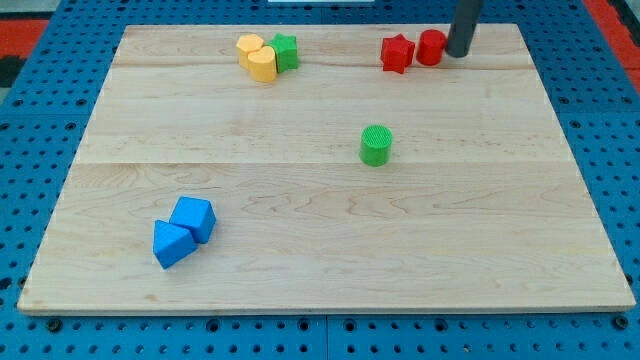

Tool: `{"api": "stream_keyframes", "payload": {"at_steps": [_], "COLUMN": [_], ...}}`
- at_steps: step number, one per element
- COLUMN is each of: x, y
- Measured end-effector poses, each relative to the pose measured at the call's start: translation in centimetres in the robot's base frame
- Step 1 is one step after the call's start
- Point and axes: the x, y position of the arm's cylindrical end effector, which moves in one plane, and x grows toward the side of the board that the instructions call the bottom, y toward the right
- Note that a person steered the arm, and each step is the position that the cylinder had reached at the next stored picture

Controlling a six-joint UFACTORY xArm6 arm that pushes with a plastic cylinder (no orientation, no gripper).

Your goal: Move the red circle to the right of the green star

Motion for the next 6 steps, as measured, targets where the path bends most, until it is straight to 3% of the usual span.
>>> {"api": "stream_keyframes", "payload": {"at_steps": [1,2,3,4,6], "x": [-2.0,-2.5,-6.6,-4.9,-6.1], "y": [-4.1,1.0,3.2,-0.2,-6.2]}}
